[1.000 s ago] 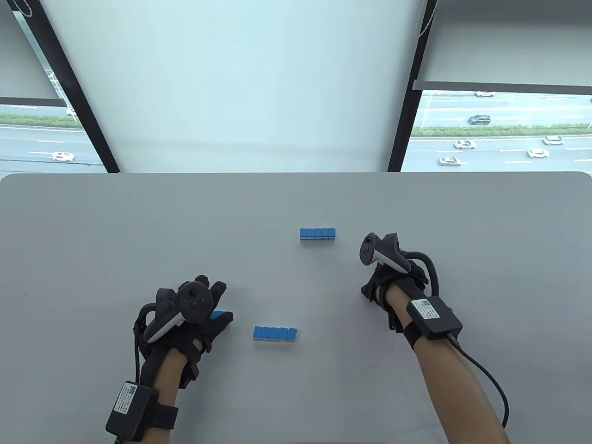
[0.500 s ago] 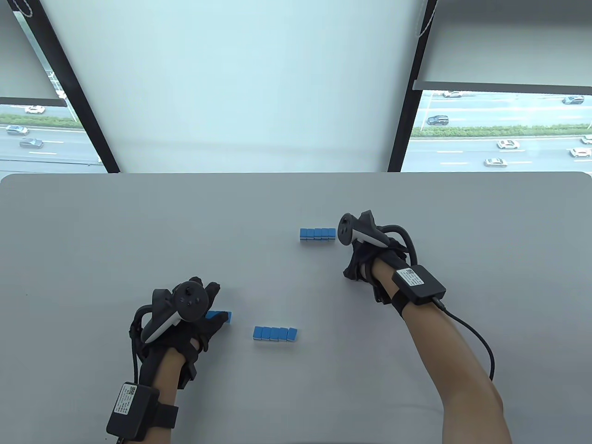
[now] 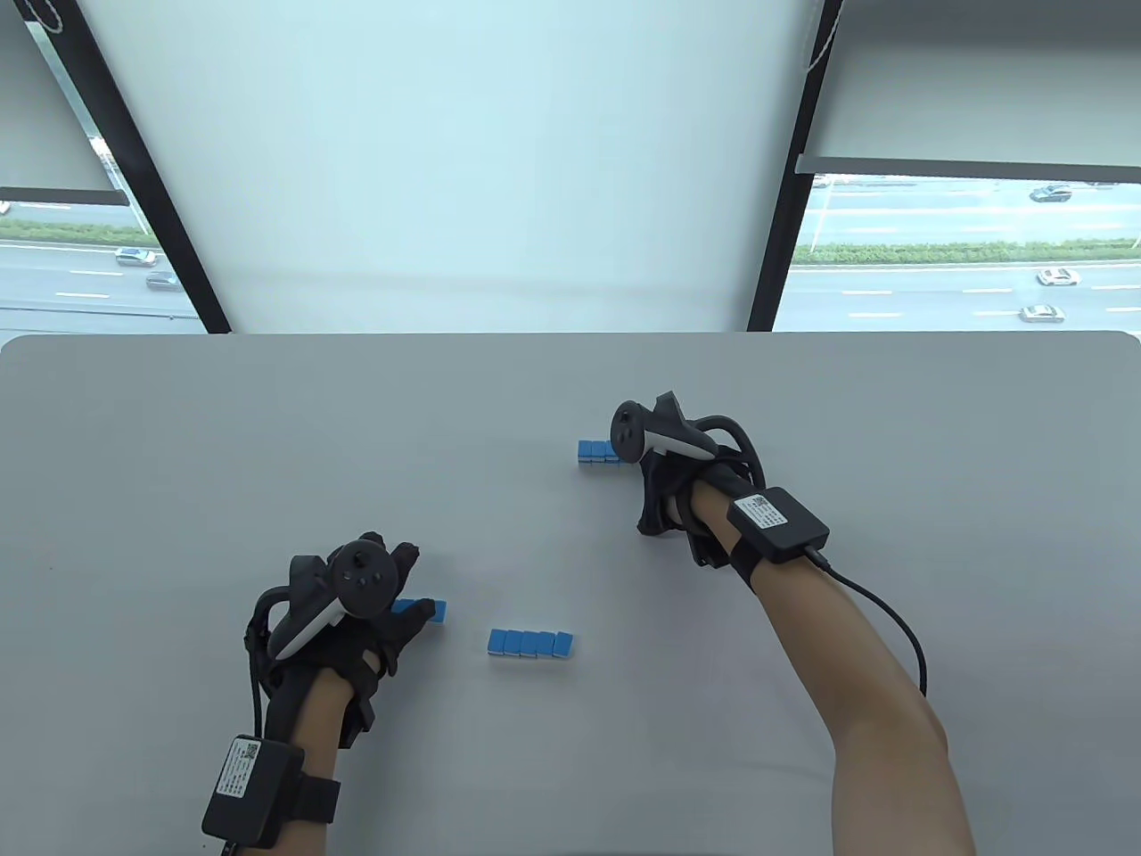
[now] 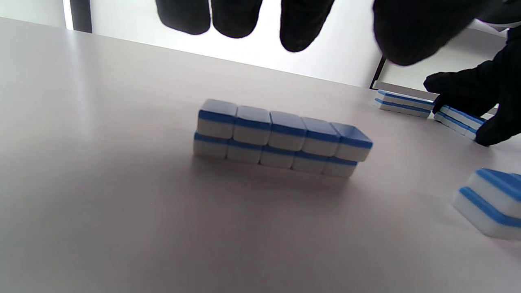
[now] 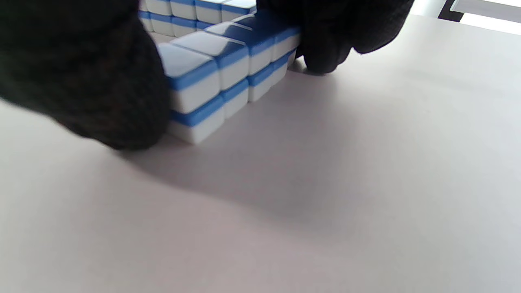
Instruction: Build mahjong tile wall
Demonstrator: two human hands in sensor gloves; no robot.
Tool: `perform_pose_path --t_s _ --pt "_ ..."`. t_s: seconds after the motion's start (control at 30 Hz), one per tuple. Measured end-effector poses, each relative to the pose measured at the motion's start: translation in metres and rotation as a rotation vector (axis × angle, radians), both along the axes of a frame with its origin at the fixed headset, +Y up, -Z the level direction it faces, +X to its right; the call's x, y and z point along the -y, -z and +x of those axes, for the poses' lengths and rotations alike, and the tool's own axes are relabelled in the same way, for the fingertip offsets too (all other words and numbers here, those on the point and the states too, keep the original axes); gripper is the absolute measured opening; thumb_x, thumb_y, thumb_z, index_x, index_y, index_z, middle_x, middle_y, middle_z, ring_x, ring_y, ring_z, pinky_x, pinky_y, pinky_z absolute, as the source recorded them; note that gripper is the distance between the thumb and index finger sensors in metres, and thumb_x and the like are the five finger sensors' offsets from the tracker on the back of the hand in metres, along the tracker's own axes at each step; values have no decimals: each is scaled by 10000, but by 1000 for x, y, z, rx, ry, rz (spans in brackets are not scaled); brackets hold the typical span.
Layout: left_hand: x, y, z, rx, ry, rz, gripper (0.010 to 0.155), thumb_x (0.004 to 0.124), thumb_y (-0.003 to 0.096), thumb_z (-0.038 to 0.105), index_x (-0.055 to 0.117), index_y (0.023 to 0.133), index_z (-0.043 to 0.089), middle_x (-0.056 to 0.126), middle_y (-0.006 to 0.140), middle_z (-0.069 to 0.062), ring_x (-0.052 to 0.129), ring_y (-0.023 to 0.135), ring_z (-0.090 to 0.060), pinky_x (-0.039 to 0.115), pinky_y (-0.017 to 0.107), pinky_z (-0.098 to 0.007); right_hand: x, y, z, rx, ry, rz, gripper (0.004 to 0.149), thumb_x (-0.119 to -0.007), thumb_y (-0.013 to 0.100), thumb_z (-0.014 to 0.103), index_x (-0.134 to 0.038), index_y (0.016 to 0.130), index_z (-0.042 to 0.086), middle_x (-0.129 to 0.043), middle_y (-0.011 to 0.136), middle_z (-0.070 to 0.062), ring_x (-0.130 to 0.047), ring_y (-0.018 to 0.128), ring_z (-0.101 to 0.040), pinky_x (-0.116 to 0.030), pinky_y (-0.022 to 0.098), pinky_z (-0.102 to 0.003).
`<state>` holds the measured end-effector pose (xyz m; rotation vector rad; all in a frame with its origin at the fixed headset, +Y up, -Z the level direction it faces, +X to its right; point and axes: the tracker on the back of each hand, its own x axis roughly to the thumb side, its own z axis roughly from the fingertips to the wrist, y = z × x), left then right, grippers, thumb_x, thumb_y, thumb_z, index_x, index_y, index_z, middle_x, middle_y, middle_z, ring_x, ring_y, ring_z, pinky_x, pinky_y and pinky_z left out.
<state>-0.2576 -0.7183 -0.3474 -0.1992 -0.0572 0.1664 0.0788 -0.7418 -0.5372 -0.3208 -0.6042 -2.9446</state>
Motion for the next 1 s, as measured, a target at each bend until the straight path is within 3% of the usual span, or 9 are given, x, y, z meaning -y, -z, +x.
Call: perform_pose_path --t_s 0.63,1.0 --pt "1 2 0 1 4 -8 771 698 422 649 517 1105 339 423 1197 -70 459 1082 -427 368 710 -733 -2 -3 -3 27 8 -27 1179 -1036 273 459 -161 1000 153 -444 1104 -58 -626 1024 -419 -562 807 -551" --pt "1 2 0 3 1 0 774 698 421 649 510 1106 341 423 1197 -69 462 1082 -423 369 710 -733 -2 -7 -1 47 0 -39 1154 -997 292 502 -133 1002 219 -280 1136 -66 -509 1069 -428 -507 810 -566"
